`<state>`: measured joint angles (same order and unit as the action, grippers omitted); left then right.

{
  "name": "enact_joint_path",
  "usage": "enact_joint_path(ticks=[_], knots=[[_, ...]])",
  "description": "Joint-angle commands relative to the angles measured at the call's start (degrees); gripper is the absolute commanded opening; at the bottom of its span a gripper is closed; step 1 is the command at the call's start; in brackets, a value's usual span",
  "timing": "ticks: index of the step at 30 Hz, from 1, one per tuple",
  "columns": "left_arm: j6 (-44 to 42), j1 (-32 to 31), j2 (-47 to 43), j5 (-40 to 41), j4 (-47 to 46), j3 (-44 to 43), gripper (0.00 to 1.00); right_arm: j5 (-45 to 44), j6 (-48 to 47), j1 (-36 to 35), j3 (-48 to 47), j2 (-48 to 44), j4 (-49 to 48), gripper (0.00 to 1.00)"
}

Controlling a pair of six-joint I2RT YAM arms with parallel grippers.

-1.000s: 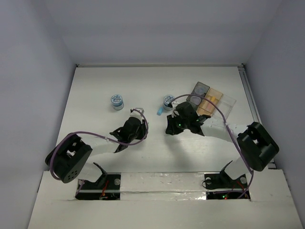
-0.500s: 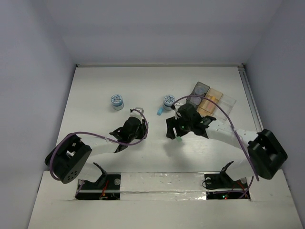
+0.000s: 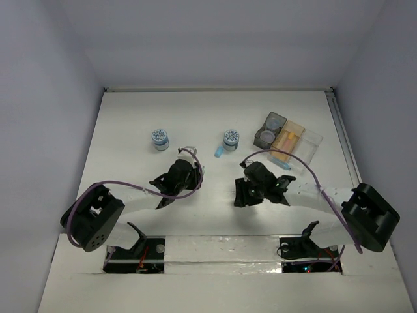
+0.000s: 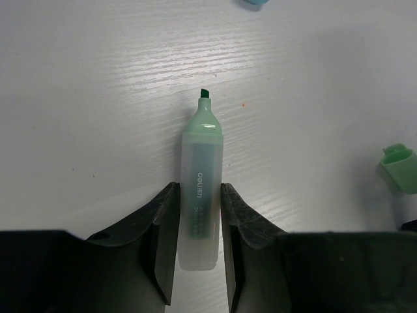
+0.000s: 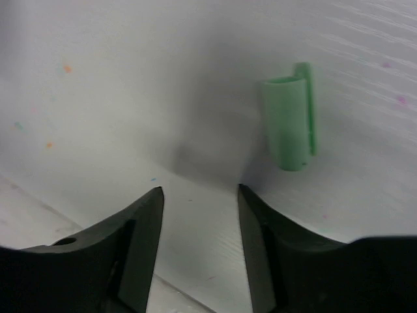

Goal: Sort the stationery into containers
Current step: Pick up the pen from the center of the board.

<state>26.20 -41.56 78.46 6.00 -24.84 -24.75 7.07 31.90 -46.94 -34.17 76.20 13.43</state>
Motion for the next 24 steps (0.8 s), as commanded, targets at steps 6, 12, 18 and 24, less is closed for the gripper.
enact_joint_path(ticks=[6,12,18,24], knots=[[0.00,-0.01,-2.43,-0.55,-2.67,0.67,0.00,-9.00,6.51,0.62,1.04,0.78,-4.46,0.83],[0.00,-0.01,-2.43,-0.55,-2.67,0.67,0.00,-13.83,6.34,2.55,0.78,1.75,-4.82,0.83],[0.00,-0.01,-1.99,-0.90,-2.93,0.58,0.00,-16.12,3.79,3.08,-1.94,5.87,-6.22,0.84],[0.00,-0.01,-2.34,-0.81,-2.93,0.76,0.00,-18.49,1.50,3.08,-6.16,10.88,-6.40,0.84]])
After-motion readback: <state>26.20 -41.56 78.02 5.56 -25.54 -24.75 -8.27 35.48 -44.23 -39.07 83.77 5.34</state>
